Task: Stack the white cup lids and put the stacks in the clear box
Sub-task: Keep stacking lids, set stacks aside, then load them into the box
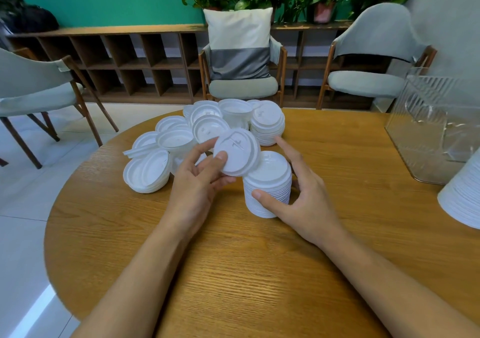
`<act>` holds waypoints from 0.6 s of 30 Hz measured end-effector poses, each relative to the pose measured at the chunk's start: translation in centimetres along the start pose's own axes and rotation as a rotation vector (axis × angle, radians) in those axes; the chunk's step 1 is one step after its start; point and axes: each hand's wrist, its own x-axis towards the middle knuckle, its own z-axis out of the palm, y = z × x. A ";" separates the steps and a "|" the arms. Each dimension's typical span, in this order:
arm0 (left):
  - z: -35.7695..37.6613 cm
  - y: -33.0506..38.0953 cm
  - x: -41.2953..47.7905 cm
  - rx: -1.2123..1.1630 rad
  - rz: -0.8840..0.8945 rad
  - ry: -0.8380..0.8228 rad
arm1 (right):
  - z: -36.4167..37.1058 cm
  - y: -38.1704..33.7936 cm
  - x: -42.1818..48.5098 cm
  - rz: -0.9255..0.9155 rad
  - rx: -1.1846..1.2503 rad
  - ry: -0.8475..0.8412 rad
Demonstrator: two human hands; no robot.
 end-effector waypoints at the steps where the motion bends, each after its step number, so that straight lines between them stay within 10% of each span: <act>1: 0.2 -0.3 0.0 0.073 0.022 -0.009 | 0.1 0.0 0.0 -0.009 -0.001 -0.005; 11: 0.4 -1.5 -0.3 0.552 0.208 -0.014 | 0.6 0.3 0.0 -0.070 -0.069 -0.013; 18: -0.1 -0.2 -0.4 0.372 0.088 -0.432 | 0.5 0.0 -0.2 -0.048 -0.023 -0.036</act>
